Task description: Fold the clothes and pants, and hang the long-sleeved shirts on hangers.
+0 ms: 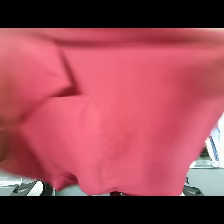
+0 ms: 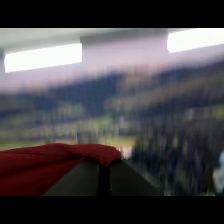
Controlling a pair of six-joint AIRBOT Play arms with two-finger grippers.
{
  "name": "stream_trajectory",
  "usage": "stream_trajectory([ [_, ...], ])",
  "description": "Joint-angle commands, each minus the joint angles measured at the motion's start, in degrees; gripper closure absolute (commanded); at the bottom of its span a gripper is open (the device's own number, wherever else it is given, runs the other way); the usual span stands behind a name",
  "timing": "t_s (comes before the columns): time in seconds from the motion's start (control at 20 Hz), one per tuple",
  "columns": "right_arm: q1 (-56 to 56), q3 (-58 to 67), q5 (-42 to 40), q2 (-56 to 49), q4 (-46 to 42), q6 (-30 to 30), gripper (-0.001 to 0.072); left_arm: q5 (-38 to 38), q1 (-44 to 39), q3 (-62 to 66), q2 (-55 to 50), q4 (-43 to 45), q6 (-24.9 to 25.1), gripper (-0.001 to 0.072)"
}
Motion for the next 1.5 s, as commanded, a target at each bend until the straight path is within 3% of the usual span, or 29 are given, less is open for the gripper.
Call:
stream_trajectory([
  [0.0, 2.1, -12.7, 3.3, -13.9, 0.1, -1.7, 0.0681, 0.7, -3.6, -21.6, -7.5, 0.6, 3.2, 0.0686],
  [0.15, 6.4, -23.8, -9.2, -25.6, -0.3, -1.1, 0.0679, 19.2, -8.1, -40.9, -15.9, 0.3, 3.6, 0.0684],
  [0.2, 6.6, -24.2, -12.5, -29.8, -0.3, 1.6, 0.0678, 25.4, -8.4, -43.9, -20.2, -1.1, 3.6, 0.0683],
  [0.3, 6.5, -23.4, -19.4, -36.7, 2.4, 8.1, 0.0679, 30.9, -8.2, -43.0, -28.7, -7.3, 4.0, 0.0684],
  [0.45, 6.6, -23.1, -37.8, -39.0, 6.3, 9.0, 0.0677, 38.7, -8.5, -37.5, -36.8, -14.7, 9.2, 0.0684],
  [0.6, 6.6, -23.1, -53.7, -38.5, 9.0, 9.7, 0.0678, 46.9, -10.9, -33.1, -40.3, -15.7, 11.8, 0.0684],
  [0.8, 6.6, -23.1, -58.3, -38.5, 8.5, 9.7, 0.0678, 59.8, -15.6, -32.7, -40.6, -15.7, 12.2, 0.0684],
  [0.9, 6.6, -23.2, -57.5, -38.5, 8.1, 9.7, 0.0678, 61.8, -17.4, -32.7, -41.2, -15.7, 12.1, 0.0684],
  [1.05, 6.1, -23.1, -49.3, -37.7, 8.0, 9.7, 0.0678, 54.0, -17.0, -32.7, -41.4, -15.7, 11.9, 0.0684],
  [1.15, 4.3, -23.1, -40.9, -35.3, 7.6, 9.6, 0.0677, 42.7, -14.6, -32.7, -38.1, -14.4, 12.0, 0.0685],
  [1.25, 1.5, -23.1, -28.8, -32.7, 7.1, 5.6, 0.0677, 27.1, -12.2, -32.8, -33.8, -8.5, 11.9, 0.0685],
  [1.35, 0.3, -23.5, -17.2, -32.7, 3.3, 2.1, 0.0677, 11.9, -11.8, -33.3, -33.0, -4.0, 8.5, 0.0685],
  [1.45, 0.4, -24.9, -12.3, -33.6, -1.4, 2.1, 0.0678, 7.4, -13.0, -37.3, -33.2, -3.8, 7.8, 0.0685],
])
